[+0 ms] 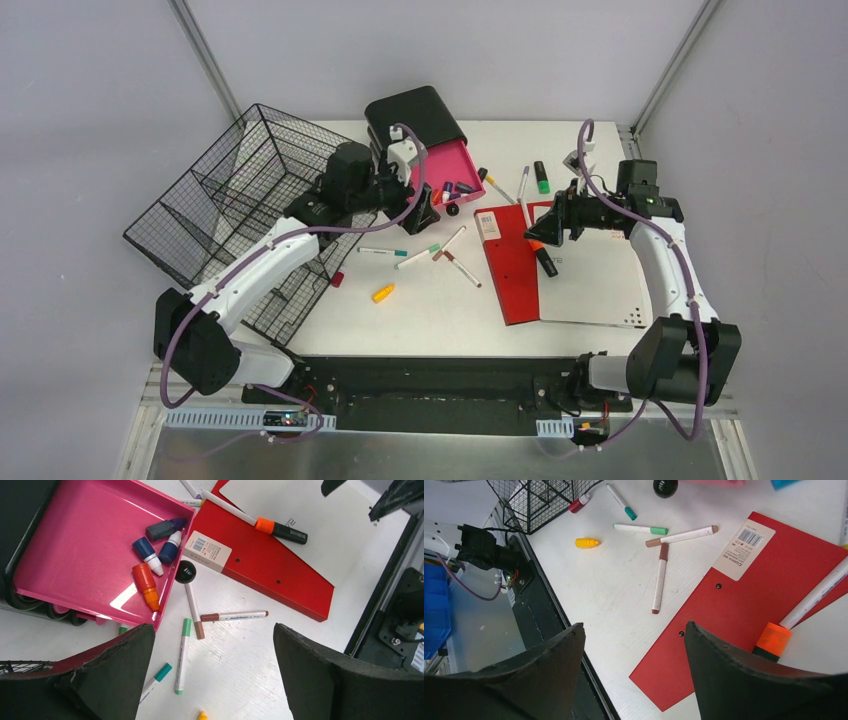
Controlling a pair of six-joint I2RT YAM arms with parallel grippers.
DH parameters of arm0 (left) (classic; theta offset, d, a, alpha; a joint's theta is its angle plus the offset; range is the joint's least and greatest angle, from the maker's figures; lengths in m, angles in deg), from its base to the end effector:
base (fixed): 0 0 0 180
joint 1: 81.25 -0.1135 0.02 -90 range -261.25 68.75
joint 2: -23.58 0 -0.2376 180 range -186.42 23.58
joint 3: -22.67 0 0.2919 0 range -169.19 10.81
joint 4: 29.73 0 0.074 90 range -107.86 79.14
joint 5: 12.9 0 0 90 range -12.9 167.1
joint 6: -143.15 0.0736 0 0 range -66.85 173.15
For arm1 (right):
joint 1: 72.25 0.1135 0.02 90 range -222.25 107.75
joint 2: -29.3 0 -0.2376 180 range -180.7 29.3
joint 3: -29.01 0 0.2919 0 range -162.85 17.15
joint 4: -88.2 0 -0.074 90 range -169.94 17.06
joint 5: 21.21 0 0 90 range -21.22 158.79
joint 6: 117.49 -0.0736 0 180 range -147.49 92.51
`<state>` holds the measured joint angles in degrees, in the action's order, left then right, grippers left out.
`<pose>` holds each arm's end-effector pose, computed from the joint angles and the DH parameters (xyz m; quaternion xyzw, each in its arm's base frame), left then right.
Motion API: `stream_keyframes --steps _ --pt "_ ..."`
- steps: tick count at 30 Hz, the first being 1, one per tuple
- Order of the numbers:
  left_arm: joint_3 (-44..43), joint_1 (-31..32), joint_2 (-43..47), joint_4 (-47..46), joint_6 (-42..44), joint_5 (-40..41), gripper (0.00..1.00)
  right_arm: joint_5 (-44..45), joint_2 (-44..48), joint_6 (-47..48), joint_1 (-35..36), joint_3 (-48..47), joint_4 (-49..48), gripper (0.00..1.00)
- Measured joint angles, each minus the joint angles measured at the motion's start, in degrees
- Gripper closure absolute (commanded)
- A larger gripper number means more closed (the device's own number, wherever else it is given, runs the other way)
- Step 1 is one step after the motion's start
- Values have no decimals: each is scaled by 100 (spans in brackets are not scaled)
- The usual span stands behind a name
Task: Organize the desk
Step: Pick up the stationery from the center of the board.
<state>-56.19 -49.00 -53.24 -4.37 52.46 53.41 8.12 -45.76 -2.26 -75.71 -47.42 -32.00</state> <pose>0.3118 -0.2317 0.2993 0.3309 0.7561 -0.3169 0.4672 0.3115 0.0454 0.2563 -0.2918 0.7897 0.4127 0.3479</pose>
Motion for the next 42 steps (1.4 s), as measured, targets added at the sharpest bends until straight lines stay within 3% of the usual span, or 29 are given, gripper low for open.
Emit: stream_keyframes --steps 6,14,22,28,42 --pt "-138 334 -83 501 527 365 9 -157 -20 175 -133 4 22 25" --pt "-365 1008 -24 1462 1097 1716 10 -157 -39 227 -133 -13 83 24" --pt "540 1014 813 1810 170 2063 14 -153 -15 227 -133 -13 81 24" --pt "986 1014 896 1998 -514 2371 18 -155 15 223 -133 -13 81 24" --pt "1069 1397 -365 2520 -1200 3169 25 -140 20 216 -133 -13 76 24"
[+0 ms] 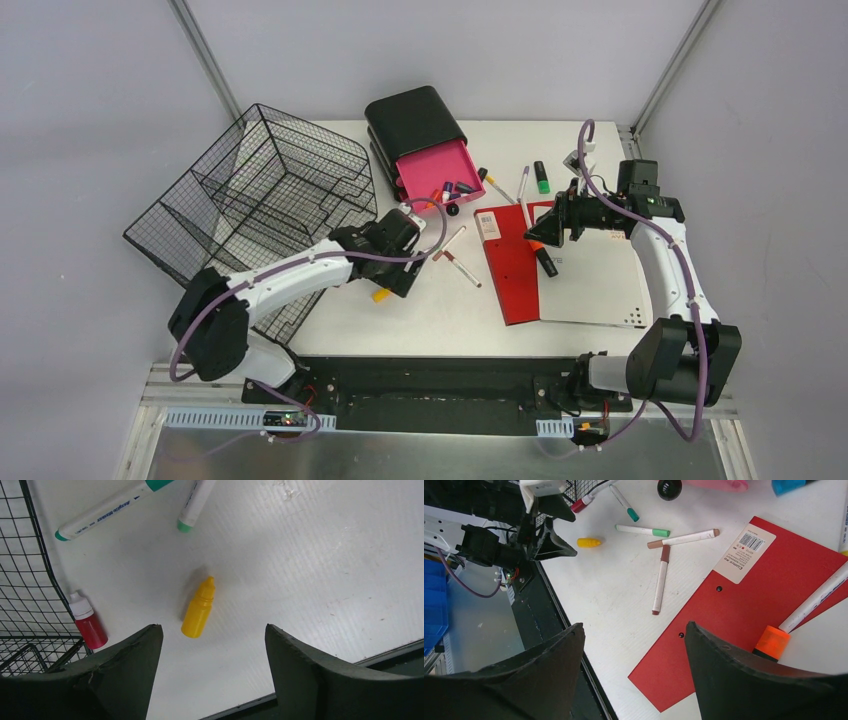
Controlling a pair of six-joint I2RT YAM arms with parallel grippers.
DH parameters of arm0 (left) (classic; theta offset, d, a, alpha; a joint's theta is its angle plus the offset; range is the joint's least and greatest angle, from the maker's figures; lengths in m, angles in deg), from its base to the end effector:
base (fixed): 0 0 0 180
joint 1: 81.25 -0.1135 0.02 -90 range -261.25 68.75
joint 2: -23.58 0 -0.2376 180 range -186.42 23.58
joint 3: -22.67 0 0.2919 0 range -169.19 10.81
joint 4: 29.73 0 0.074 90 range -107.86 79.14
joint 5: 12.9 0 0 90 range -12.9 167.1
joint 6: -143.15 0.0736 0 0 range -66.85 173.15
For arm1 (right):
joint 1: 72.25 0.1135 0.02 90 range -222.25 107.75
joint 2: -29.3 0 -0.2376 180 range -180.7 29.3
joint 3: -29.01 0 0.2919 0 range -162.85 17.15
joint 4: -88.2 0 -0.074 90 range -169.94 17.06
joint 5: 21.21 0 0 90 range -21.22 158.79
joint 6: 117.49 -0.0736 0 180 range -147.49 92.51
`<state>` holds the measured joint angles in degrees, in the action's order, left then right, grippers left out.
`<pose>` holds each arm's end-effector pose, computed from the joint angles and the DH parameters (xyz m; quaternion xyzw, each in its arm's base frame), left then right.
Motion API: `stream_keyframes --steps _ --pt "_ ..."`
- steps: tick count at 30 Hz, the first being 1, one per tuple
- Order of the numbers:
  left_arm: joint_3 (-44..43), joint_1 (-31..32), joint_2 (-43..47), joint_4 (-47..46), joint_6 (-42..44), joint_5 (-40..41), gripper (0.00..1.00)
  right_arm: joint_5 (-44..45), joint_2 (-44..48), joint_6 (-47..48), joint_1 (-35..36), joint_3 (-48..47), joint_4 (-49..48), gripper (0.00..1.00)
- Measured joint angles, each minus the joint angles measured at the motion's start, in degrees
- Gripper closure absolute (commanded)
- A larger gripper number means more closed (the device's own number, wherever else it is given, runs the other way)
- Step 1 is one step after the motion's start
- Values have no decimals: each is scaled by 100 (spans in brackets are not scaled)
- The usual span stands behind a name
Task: Organize the desk
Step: Pick up the stationery from the center of the board.
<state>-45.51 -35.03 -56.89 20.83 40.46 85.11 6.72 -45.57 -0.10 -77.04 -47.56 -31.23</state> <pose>0.2377 -0.2333 0.1550 0.2640 0.9332 -0.0560 0.2373 0.3102 0.0393 0.2587 -0.2974 0.7823 0.4135 0.3586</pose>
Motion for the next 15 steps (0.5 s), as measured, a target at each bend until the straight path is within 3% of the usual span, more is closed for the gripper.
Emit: stream_keyframes --steps 7,15 --pt "-31 72 -623 107 -24 271 30 20 0 0 0 0 0 24" --pt "-37 72 -1088 118 -22 444 42 31 0 0 0 0 0 24"
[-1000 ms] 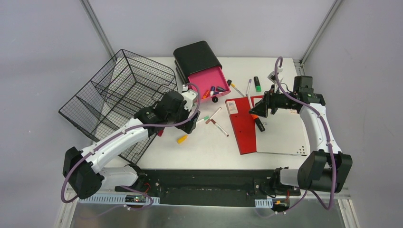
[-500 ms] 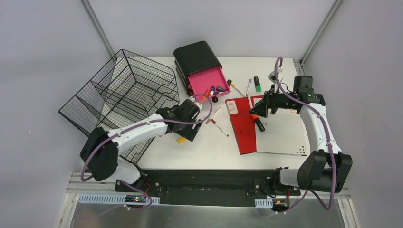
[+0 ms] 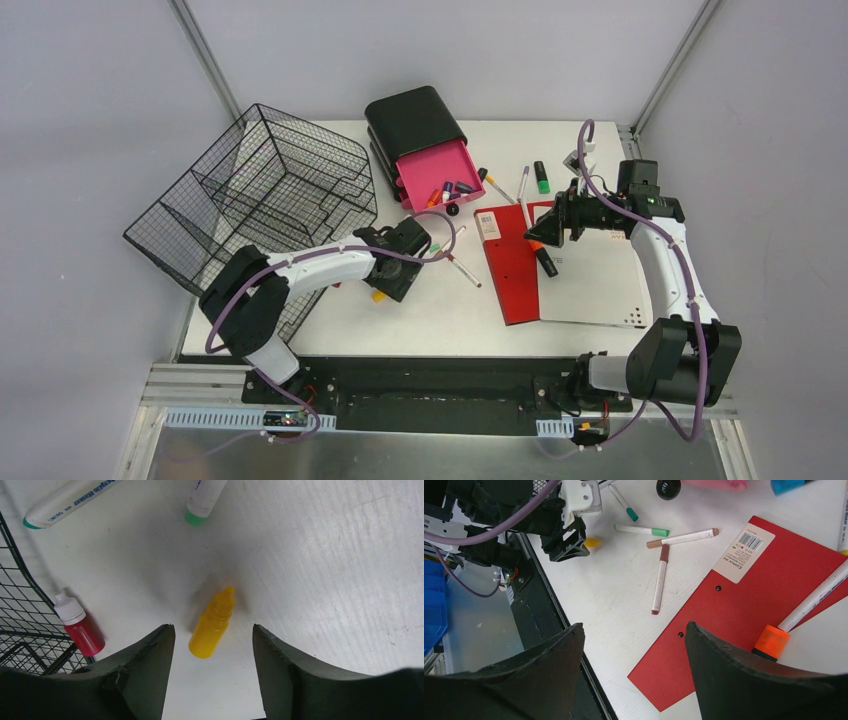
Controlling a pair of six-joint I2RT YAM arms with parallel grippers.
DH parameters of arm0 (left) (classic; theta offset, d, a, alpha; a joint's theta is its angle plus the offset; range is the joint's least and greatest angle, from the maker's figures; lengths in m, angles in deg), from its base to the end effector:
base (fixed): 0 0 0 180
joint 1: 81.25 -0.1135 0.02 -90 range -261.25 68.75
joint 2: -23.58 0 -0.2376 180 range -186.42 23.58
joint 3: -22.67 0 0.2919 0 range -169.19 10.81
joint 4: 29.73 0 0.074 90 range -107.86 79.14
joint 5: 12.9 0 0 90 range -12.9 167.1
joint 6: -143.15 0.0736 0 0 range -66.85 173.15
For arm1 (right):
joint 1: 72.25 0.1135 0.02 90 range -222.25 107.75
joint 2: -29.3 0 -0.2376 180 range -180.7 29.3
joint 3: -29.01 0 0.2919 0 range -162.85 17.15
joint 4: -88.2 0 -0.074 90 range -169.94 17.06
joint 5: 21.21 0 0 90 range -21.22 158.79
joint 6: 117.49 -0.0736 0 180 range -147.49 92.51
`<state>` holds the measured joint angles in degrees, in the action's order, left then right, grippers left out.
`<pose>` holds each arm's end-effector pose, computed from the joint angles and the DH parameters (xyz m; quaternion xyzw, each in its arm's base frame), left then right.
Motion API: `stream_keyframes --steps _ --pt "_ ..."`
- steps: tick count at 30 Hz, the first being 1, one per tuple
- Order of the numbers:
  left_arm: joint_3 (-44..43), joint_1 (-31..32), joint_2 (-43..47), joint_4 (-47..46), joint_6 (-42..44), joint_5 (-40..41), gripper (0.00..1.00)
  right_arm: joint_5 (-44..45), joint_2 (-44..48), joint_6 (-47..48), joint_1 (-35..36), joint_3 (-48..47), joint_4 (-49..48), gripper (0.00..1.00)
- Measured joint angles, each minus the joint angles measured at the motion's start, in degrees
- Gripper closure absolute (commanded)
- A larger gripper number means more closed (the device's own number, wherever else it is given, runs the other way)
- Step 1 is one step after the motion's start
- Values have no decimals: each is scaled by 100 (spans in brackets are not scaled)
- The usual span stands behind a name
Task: Organize the desk
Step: Pick up the stationery from the center of the board.
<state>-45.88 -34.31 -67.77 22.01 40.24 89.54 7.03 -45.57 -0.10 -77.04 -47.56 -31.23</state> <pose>0.2393 -0.2329 0.0973 0.2743 0.9462 0.0263 0.1694 0.3104 0.0391 0.2584 -0.2971 0.7838 0.4112 0.3583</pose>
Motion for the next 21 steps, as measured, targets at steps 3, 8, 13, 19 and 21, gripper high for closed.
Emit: stream_keyframes --steps 3,8,13,19,21 --pt "-2 0 -118 -4 -9 -2 48 0 0 2 0 0 0 24" --pt "-2 0 -247 -9 -28 -7 63 0 0 2 0 0 0 24" --pt "-2 0 -321 -39 -70 -11 79 0 0 2 0 0 0 24" --pt "-2 0 -326 -46 -118 -26 94 2 0 2 0 0 0 24" --pt "-2 0 -326 -48 -118 -44 100 2 0 2 0 0 0 24"
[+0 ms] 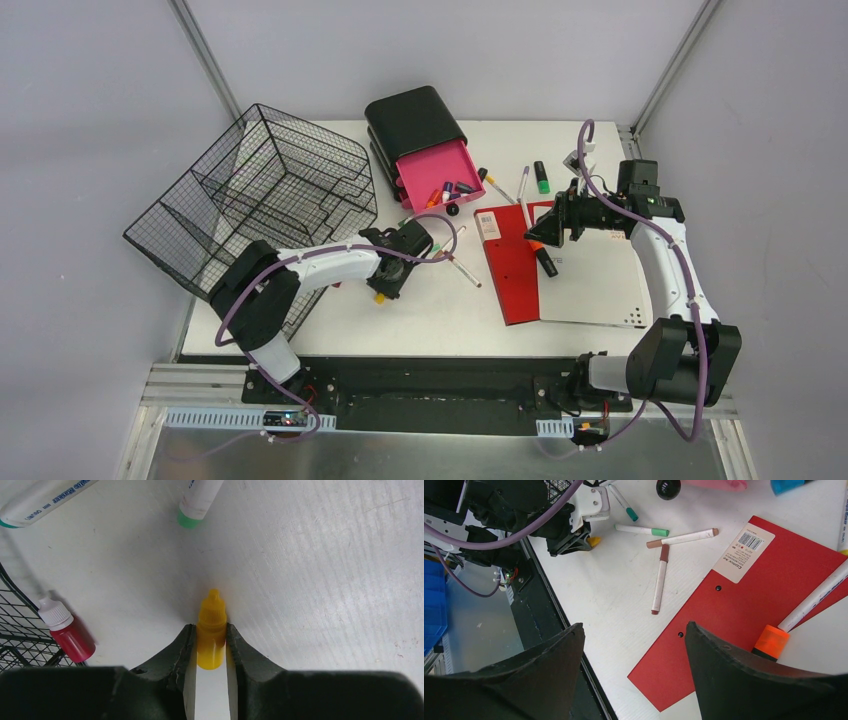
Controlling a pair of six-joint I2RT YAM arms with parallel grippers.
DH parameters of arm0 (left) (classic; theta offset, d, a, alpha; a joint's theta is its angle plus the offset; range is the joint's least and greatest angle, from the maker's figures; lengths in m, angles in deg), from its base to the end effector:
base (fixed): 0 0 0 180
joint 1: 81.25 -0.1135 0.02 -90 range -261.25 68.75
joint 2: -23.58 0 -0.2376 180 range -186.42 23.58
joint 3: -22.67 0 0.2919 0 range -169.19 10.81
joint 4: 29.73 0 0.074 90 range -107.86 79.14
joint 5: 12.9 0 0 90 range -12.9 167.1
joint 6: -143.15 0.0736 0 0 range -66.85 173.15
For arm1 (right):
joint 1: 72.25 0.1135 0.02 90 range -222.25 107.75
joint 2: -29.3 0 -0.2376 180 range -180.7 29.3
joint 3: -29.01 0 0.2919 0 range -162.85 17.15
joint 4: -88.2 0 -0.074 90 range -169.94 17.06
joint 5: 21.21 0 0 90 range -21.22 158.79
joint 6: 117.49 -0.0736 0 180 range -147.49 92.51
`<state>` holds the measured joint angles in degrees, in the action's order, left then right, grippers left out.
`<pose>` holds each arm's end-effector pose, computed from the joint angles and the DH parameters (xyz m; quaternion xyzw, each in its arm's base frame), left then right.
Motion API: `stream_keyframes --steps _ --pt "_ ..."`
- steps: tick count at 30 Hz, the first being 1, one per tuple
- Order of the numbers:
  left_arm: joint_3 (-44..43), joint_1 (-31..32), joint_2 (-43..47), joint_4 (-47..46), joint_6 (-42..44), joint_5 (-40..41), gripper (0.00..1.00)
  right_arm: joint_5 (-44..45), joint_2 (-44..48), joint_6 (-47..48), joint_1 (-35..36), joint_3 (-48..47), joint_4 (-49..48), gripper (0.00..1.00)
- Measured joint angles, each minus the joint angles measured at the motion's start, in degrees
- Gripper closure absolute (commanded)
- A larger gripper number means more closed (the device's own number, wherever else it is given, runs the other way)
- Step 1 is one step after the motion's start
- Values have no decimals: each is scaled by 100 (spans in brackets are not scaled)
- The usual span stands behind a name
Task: Organize the desk
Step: Pick up the stationery from the center of the board.
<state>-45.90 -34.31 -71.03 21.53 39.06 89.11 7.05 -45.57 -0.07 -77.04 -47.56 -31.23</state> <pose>0.2389 -0.2332 0.0798 0.2684 0.9513 0.0337 0.1476 0.3104 0.0390 0.2584 -0.2972 0.7838 0.4110 0.3584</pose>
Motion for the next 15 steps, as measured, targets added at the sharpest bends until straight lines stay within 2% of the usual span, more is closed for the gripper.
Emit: stream_keyframes --steps 15 --pt "149 0 256 -328 7 -376 100 4 0 0 0 0 0 23"
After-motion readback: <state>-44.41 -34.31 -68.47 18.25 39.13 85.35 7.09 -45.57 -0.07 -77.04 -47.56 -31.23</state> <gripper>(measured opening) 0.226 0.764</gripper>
